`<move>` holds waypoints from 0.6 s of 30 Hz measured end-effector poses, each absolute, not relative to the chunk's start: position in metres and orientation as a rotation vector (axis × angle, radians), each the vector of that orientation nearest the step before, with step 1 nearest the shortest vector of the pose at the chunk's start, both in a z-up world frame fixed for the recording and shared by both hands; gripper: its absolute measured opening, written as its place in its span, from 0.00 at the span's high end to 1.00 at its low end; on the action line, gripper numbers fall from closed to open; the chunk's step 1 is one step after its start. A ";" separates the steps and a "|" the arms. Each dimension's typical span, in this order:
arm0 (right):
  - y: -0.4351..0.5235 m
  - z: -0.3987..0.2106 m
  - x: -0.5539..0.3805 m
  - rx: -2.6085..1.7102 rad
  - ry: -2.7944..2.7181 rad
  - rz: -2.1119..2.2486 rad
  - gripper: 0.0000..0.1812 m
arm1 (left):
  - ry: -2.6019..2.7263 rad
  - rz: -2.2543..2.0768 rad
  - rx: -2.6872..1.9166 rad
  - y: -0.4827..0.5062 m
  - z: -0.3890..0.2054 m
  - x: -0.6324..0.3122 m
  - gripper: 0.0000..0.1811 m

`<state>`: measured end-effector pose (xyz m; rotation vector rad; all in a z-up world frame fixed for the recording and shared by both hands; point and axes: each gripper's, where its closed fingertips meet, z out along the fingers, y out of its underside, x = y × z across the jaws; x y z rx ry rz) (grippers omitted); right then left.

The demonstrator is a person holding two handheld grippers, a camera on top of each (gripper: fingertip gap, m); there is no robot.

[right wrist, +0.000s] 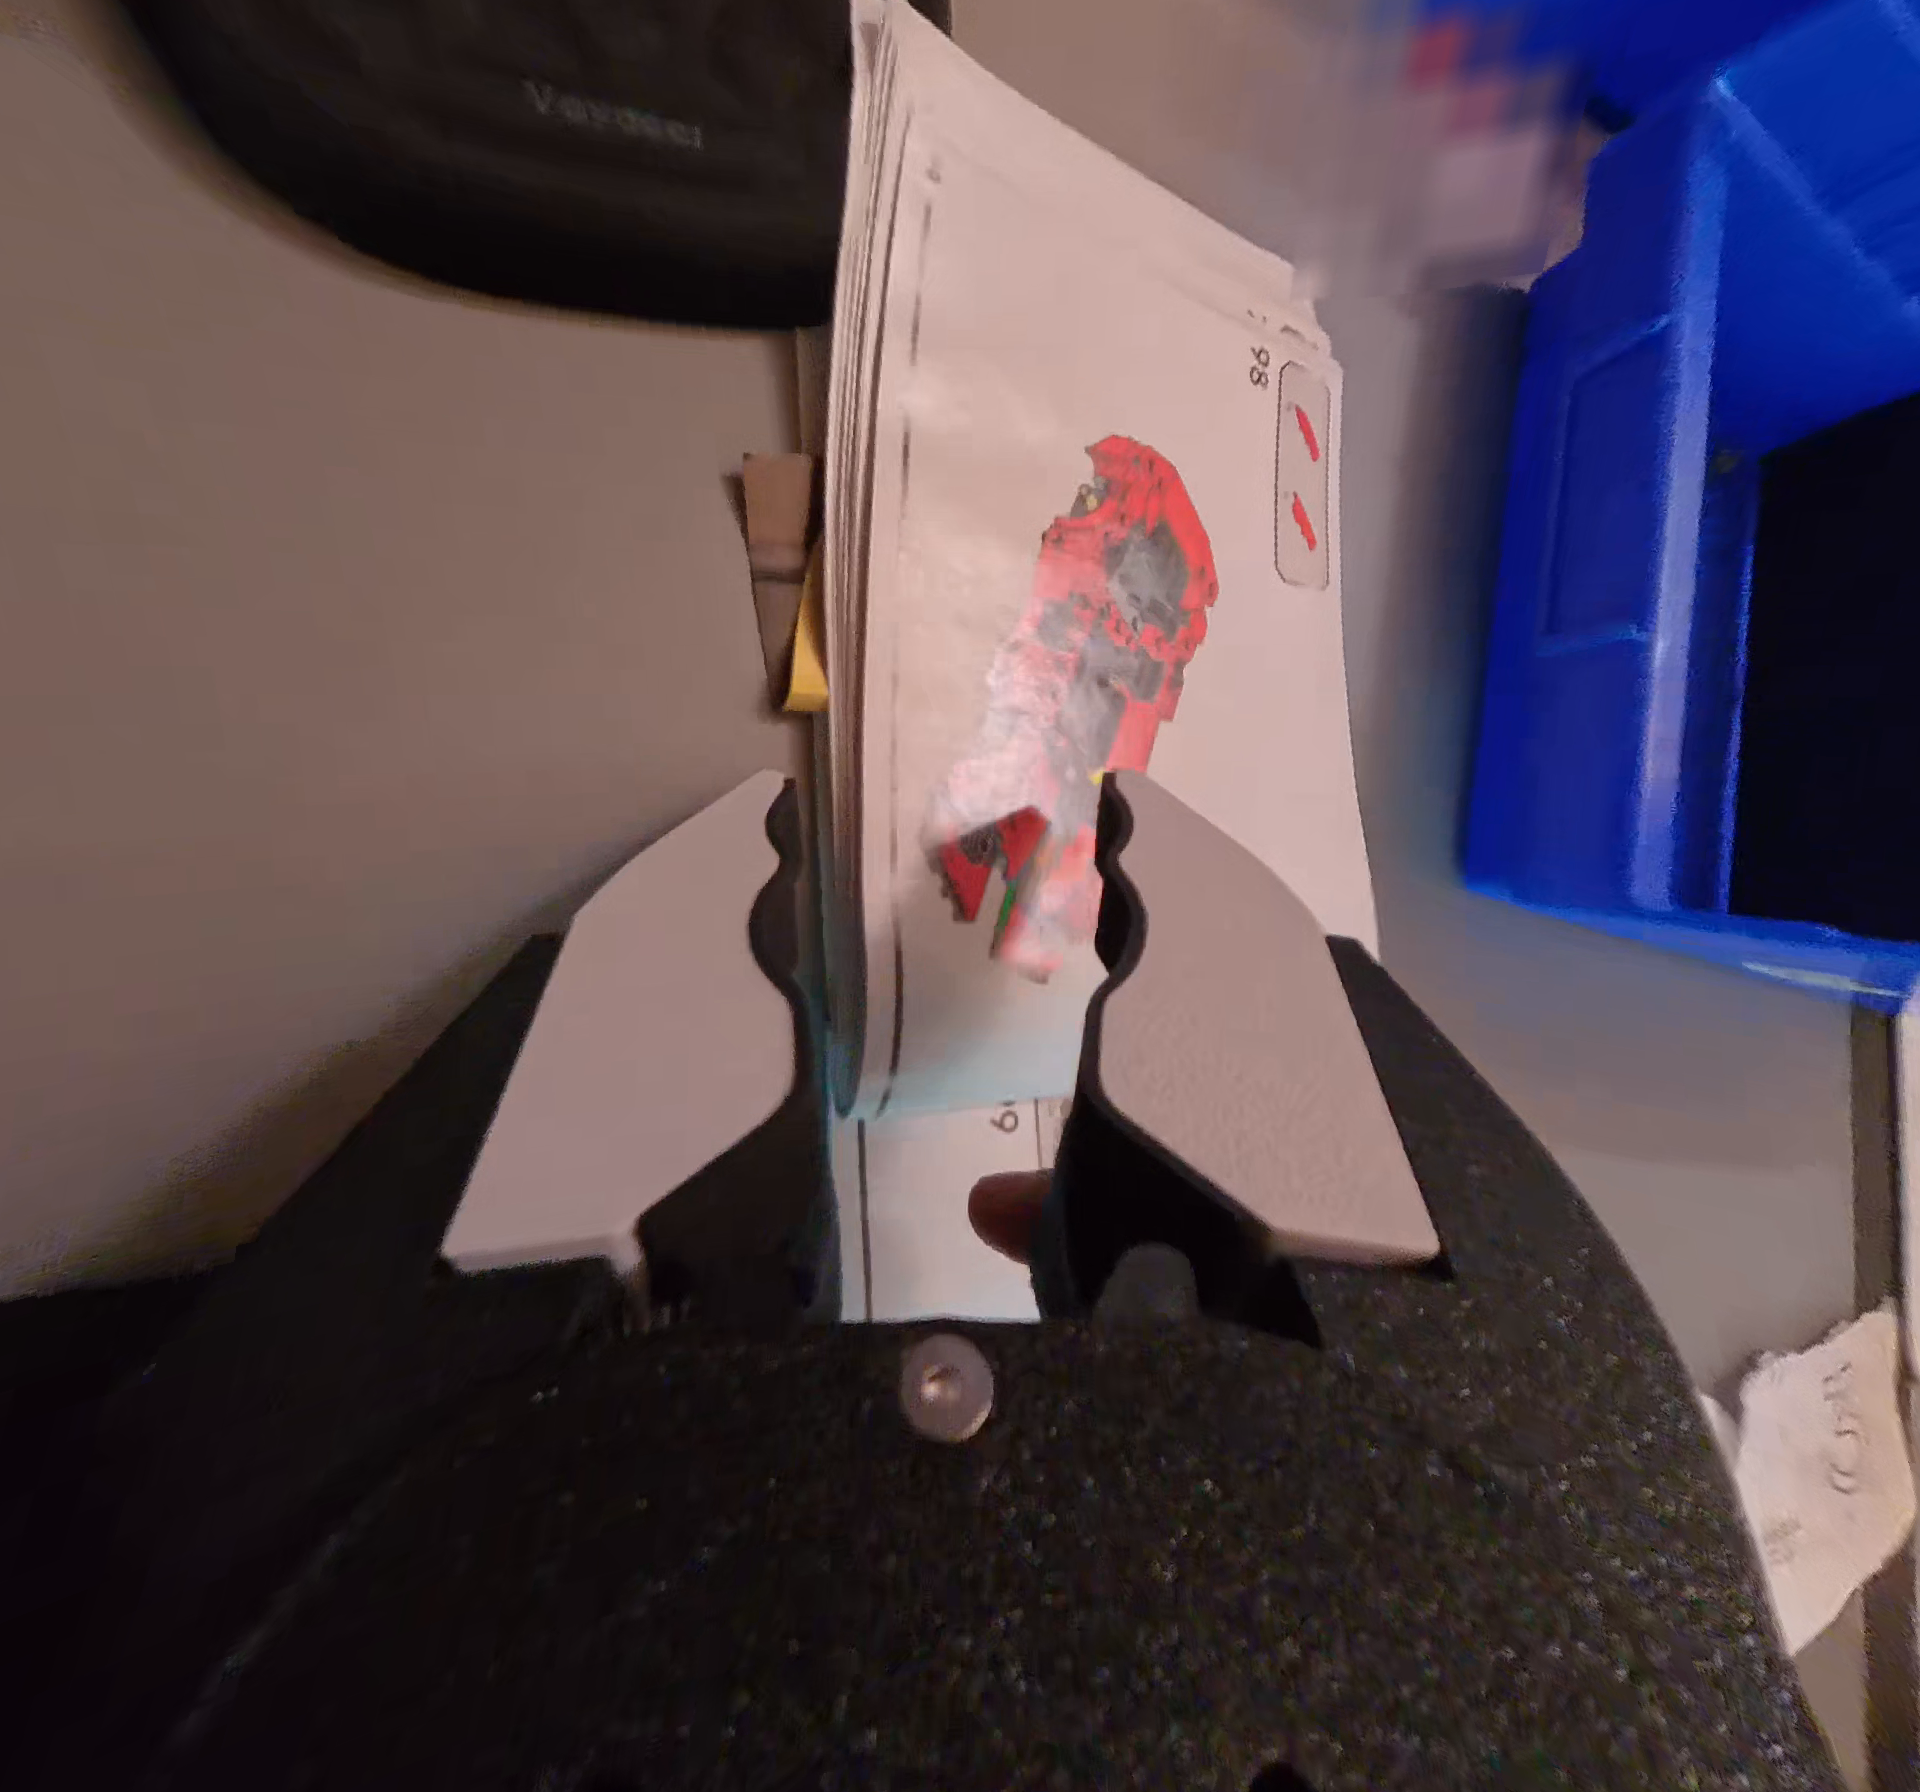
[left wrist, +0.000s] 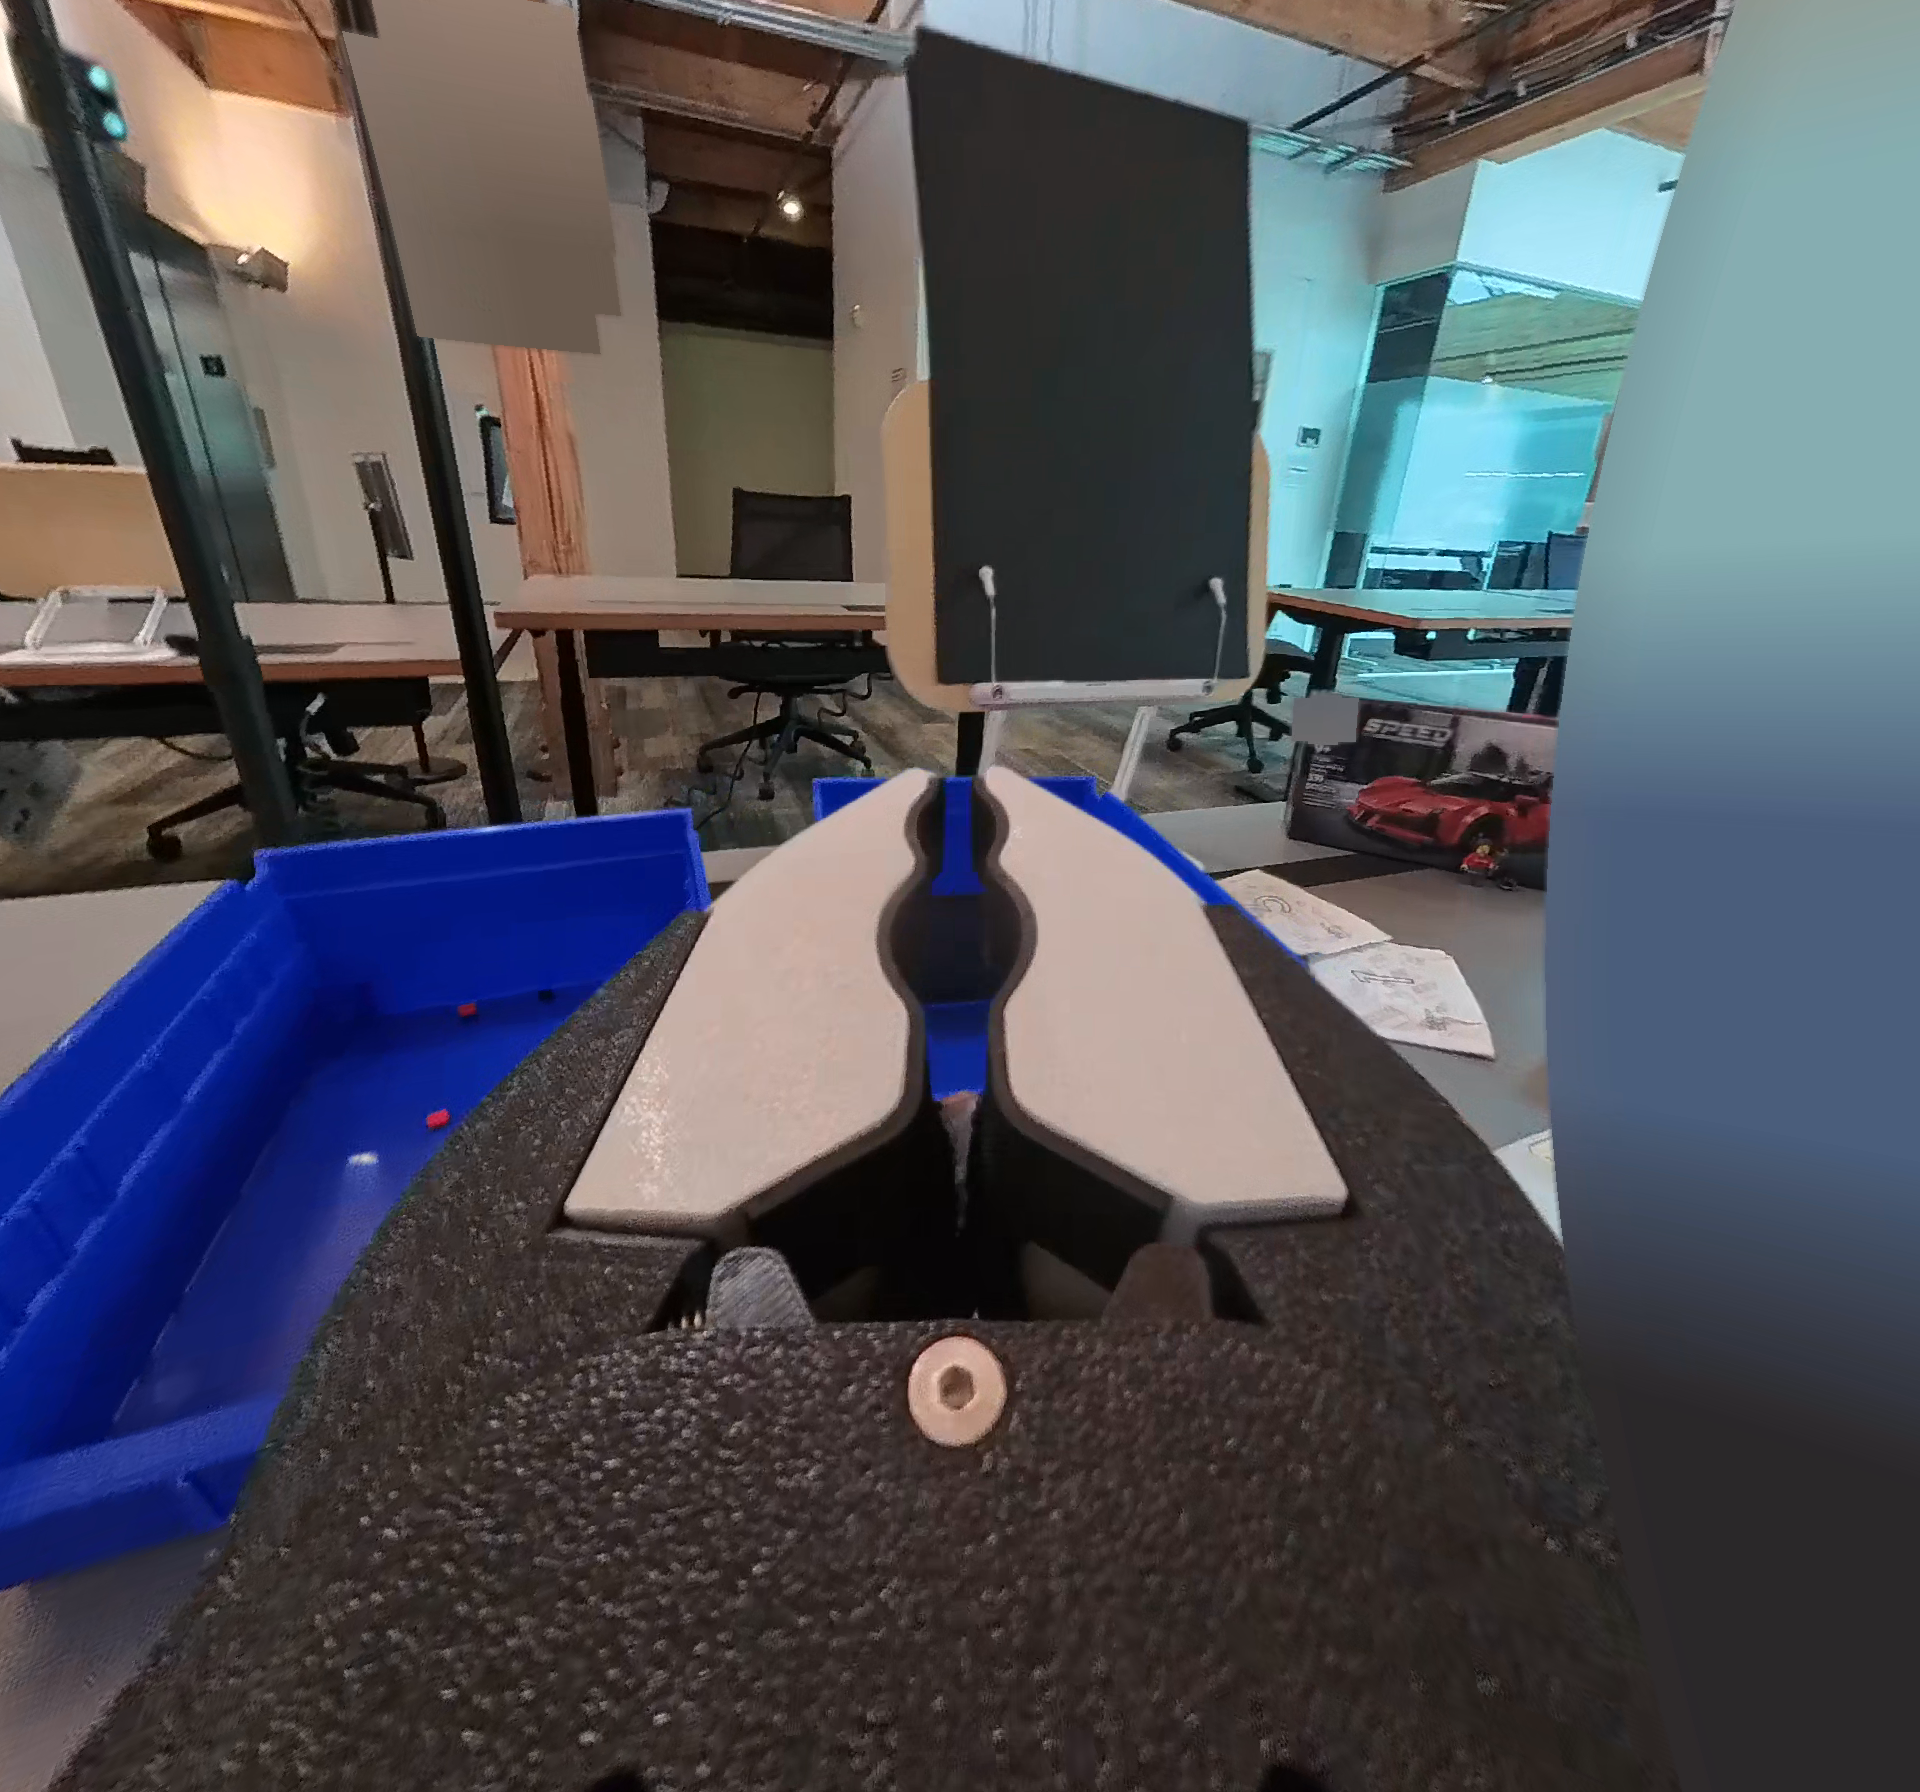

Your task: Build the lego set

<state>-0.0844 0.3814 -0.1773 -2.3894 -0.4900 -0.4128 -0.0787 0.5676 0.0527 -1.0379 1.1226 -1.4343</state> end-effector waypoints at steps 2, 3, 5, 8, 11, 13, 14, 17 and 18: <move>0.384 -0.177 -0.081 -2.383 -0.516 -0.483 0.72 | 1.137 -1.428 -0.992 0.559 0.060 -0.086 0.98; 0.384 -0.178 -0.082 -2.391 -0.521 -0.490 0.72 | 1.141 -1.422 -0.969 0.556 0.064 -0.089 0.98; 0.386 -0.179 -0.083 -2.389 -0.510 -0.484 0.73 | 1.145 -1.410 -0.933 0.552 0.070 -0.096 0.97; 0.386 -0.180 -0.087 -2.386 -0.550 -0.478 0.80 | 1.137 -1.411 -0.902 0.550 0.076 -0.104 0.97; 0.385 -0.182 -0.090 -2.394 -0.537 -0.437 0.86 | 1.129 -1.442 -0.900 0.551 0.077 -0.108 0.97; 0.385 -0.178 -0.091 -2.384 -0.507 -0.404 0.89 | 1.138 -1.458 -0.907 0.551 0.076 -0.108 0.97; 0.386 -0.174 -0.090 -2.371 -0.483 -0.397 0.90 | 1.144 -1.460 -0.911 0.551 0.074 -0.108 0.97; 0.388 -0.160 -0.085 -2.307 -0.411 -0.432 0.97 | 1.172 -1.447 -0.922 0.549 0.071 -0.106 0.97; 0.388 -0.156 -0.083 -2.290 -0.383 -0.443 0.97 | 1.186 -1.438 -0.922 0.548 0.070 -0.106 0.97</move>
